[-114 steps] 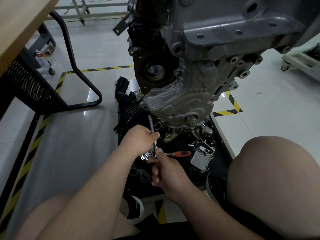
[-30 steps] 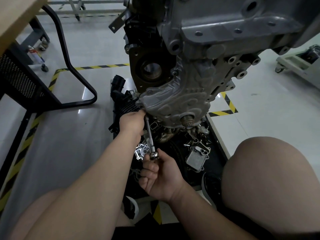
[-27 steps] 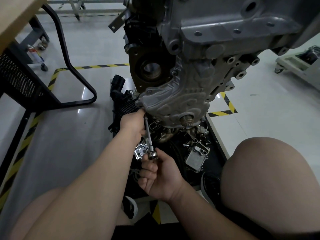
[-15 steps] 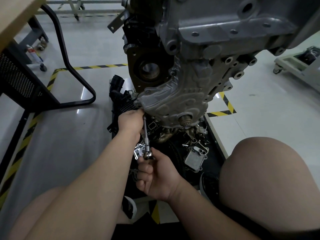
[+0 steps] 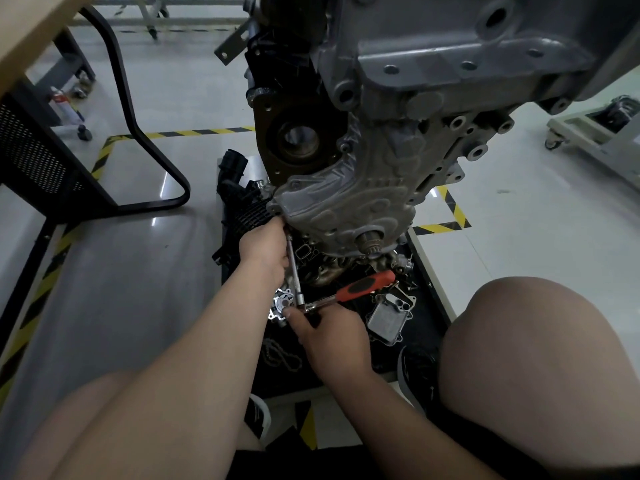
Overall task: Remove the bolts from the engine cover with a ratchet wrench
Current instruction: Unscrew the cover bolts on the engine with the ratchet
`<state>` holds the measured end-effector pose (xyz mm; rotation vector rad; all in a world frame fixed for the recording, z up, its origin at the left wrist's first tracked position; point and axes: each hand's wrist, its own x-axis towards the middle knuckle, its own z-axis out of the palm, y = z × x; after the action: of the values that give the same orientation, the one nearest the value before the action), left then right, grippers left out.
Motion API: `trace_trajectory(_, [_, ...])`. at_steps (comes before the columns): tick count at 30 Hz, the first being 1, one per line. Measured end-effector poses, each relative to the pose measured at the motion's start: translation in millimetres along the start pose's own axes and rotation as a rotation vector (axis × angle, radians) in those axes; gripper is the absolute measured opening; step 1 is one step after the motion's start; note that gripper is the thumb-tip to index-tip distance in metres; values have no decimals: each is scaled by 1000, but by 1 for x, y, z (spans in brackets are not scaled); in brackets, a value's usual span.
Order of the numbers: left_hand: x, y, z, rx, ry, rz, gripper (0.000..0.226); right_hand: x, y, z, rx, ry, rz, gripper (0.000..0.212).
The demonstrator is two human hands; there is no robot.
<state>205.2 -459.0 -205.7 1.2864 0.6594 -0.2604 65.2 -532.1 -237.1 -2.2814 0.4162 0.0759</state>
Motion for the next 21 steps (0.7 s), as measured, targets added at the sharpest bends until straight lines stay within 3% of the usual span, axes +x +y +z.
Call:
trace_trajectory(2, [0, 1, -1, -10, -31, -22, 34, 1, 2, 2, 58, -8, -1, 47])
trace_trajectory(10, [9, -2, -3, 72, -37, 42, 35, -4, -9, 4, 956, -317, 281, 42])
trace_trajectory(15, [13, -2, -6, 110, -74, 46, 35, -5, -17, 4, 1309, -528, 527, 47])
trace_trajectory(21, [15, 0, -6, 116, -88, 25, 31, -5, -19, 1, 1584, -672, 600, 54])
